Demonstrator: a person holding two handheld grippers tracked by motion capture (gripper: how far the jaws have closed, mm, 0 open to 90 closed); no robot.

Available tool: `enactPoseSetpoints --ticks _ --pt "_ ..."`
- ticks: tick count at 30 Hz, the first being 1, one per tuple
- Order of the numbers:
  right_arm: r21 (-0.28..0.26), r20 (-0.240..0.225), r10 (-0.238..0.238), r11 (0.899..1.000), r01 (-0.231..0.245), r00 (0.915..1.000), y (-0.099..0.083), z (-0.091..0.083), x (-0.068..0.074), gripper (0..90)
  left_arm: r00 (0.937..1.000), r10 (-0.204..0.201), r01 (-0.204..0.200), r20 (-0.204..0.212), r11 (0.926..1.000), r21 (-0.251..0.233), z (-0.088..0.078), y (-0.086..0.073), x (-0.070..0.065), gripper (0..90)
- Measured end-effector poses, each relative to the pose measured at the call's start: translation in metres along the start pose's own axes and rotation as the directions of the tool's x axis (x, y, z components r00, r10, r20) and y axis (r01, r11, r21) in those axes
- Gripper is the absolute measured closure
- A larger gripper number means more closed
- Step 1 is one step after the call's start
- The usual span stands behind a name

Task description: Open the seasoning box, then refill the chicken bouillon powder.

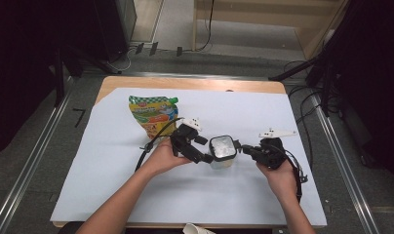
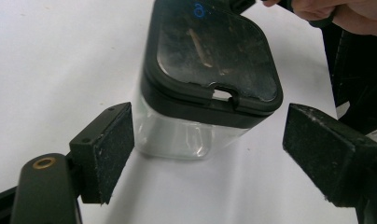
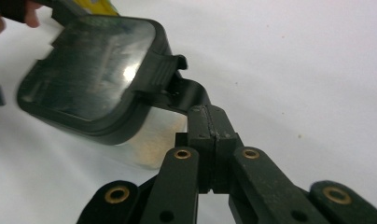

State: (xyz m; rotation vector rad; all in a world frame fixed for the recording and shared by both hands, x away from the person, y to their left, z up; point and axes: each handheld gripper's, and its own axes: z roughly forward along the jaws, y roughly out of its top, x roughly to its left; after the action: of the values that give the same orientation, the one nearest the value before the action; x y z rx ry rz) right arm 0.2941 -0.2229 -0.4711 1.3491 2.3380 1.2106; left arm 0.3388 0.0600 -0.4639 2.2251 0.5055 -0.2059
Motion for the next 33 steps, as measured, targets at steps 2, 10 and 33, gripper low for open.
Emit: enactPoseSetpoints --ticks 2,10,33 --pt "0.002 0.002 0.005 1.0 -0.005 1.0 0.0 0.002 -0.001 90.0 1.0 0.003 -0.003 -0.003 1.0 0.002 0.004 0.0 -0.001 15.6" --pt "0.0 0.01 0.014 1.0 -0.014 0.9999 -0.001 0.004 -0.001 90.0 0.9998 0.01 -0.01 -0.016 0.9999 -0.005 0.013 -0.001 -0.002 14.3" --pt "-0.002 0.012 0.023 1.0 -0.023 0.9997 -0.001 0.004 0.0 90.0 0.9989 0.029 -0.031 -0.037 0.9989 -0.036 0.006 0.009 -0.008 14.1"
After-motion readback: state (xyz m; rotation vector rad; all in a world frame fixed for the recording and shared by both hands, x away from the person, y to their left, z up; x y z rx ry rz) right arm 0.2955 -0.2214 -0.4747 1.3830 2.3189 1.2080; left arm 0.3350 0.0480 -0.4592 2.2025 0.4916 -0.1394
